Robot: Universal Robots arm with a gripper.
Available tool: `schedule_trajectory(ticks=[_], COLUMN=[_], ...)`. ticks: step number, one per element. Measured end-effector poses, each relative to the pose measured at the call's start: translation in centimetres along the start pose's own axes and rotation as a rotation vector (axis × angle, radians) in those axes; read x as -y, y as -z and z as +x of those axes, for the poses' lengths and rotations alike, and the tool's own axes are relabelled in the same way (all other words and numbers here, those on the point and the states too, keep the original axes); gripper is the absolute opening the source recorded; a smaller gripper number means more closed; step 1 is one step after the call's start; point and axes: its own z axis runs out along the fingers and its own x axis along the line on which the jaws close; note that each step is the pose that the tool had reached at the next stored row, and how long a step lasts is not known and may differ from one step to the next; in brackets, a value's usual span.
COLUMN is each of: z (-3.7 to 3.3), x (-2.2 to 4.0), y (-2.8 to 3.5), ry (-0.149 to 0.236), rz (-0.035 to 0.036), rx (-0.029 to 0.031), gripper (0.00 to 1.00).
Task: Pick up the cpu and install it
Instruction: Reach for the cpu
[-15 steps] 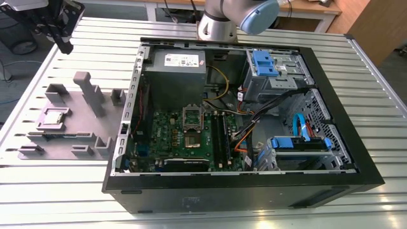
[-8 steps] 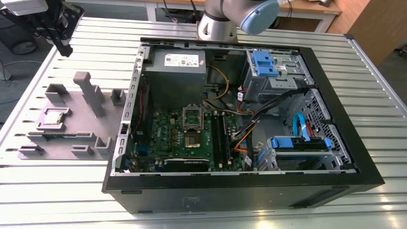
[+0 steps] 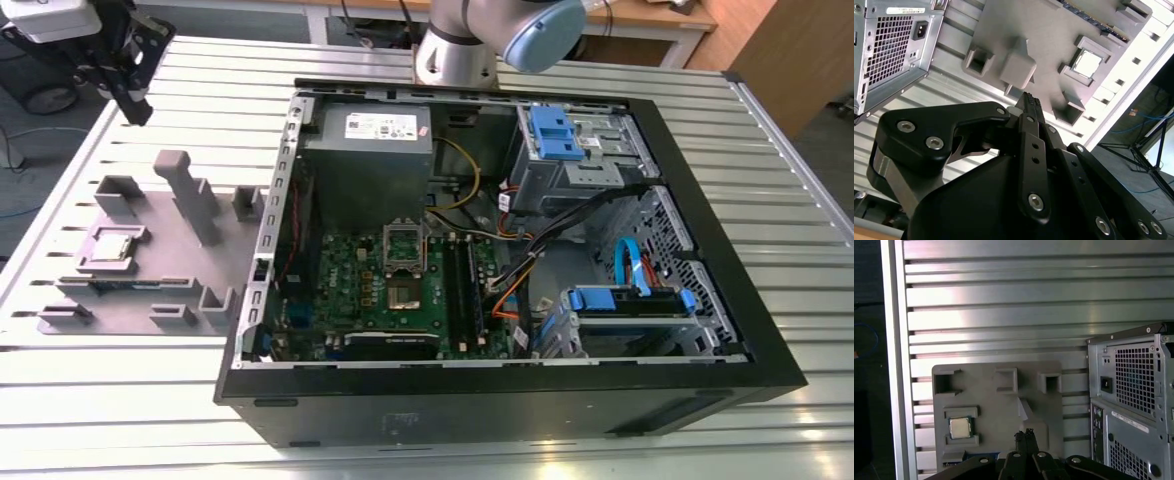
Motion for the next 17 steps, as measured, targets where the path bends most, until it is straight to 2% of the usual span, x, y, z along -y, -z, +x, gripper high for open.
schedule_trajectory(ticks=[17], z=[0.28], x=[0.12], y=[-0.70], ry=[0.000], rz=[0.0000], rx=[0.0000], gripper=[0.11])
